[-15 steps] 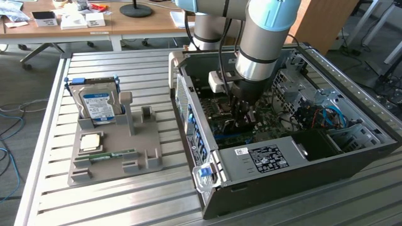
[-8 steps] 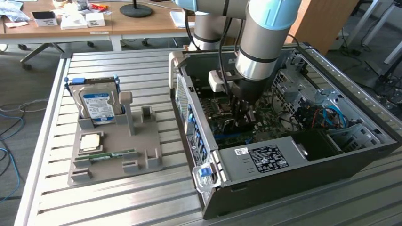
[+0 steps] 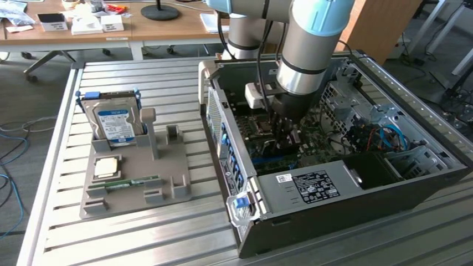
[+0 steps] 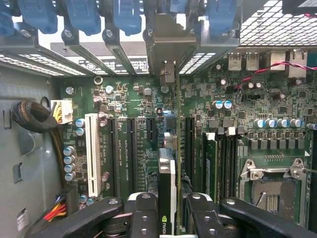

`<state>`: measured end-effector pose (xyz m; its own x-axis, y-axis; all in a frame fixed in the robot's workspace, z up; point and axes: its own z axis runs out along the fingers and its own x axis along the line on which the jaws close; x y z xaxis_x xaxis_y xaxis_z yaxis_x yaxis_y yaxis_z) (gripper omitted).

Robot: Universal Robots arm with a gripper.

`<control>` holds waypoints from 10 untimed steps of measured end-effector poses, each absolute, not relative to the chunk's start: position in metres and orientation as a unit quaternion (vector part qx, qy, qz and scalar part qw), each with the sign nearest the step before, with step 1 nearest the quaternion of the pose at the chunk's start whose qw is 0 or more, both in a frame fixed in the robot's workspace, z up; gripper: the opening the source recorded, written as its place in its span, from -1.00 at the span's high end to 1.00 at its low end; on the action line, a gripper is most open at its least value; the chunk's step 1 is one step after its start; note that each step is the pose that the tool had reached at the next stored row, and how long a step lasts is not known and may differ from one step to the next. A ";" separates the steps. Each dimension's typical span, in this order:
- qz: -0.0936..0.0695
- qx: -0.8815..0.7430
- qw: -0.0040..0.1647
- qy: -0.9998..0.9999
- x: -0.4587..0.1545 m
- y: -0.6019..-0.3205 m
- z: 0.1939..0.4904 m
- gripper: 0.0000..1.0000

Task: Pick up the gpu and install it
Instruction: 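Insert the gpu into the slot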

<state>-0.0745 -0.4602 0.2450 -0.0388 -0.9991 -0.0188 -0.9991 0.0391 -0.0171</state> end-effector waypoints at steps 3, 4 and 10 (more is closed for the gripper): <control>0.000 -0.693 0.013 0.721 -0.075 -0.460 0.245 0.47; 0.000 -0.693 0.013 0.721 -0.075 -0.460 0.245 0.47; -0.001 -0.693 0.014 0.721 -0.076 -0.460 0.241 0.47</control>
